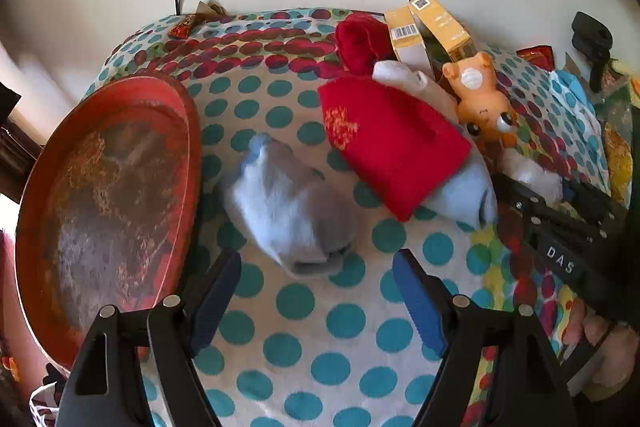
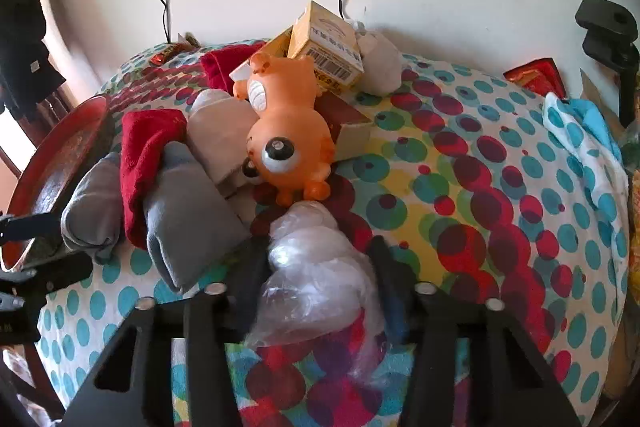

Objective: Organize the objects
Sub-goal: 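Grasp the light blue sock with the left gripper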

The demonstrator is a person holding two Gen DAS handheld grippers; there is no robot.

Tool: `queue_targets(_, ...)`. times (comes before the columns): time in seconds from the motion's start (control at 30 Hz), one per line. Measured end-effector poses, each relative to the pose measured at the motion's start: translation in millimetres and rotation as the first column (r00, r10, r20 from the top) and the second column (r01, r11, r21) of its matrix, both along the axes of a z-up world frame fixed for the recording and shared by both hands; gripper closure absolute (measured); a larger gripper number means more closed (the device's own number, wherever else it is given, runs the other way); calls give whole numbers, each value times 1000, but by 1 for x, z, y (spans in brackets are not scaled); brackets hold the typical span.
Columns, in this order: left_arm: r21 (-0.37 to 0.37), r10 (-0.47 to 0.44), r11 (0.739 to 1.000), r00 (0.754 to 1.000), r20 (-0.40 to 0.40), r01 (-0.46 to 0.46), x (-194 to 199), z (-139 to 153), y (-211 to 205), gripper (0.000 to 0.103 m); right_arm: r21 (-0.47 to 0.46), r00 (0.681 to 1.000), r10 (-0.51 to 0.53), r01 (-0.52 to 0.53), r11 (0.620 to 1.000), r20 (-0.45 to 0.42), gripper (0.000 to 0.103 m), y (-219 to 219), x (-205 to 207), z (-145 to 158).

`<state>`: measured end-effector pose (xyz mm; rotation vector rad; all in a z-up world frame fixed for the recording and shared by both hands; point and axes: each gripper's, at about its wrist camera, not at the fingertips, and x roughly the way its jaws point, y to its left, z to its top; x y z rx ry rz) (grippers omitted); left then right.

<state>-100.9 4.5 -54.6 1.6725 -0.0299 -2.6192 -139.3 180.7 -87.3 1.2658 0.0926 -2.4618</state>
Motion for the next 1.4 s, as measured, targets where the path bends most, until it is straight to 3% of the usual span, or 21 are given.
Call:
queue_targets(0.1,-22,8,1000,1000,4,-8,-9,-2,0,23,-12,1000,2,-3,1000,-14,63,0,0,0)
queue_targets(0.57,7,31,999,999,32,-31,-35,-23,-9,23,-44,1000,-10,9,999,-23,63,3,1,-2)
queue_targets(0.6,19,25,999,999,29,-25,-34,-24,-10,25,-44,1000,-10,9,999,-22,63,2,1,-2)
queue_targets(0.7,19,5,1000,1000,31,-6,-34,-28,-11,51,-42,1000,-10,9,999,-23,63,2,1,-2)
queue_targets(0.83,36,-13,999,1000,23,12,-33,-26,-14,61,-41,1000,-10,9,999,-24,63,3,0,-3)
queue_targets(1.2,52,-107,993,994,1,107,-10,0,-4,64,-29,999,-39,38,999,-31,63,5,0,-4)
queue_targets(1.4,49,-105,993,994,-25,106,-4,17,-14,64,-45,998,-63,62,997,-29,63,11,-1,-4)
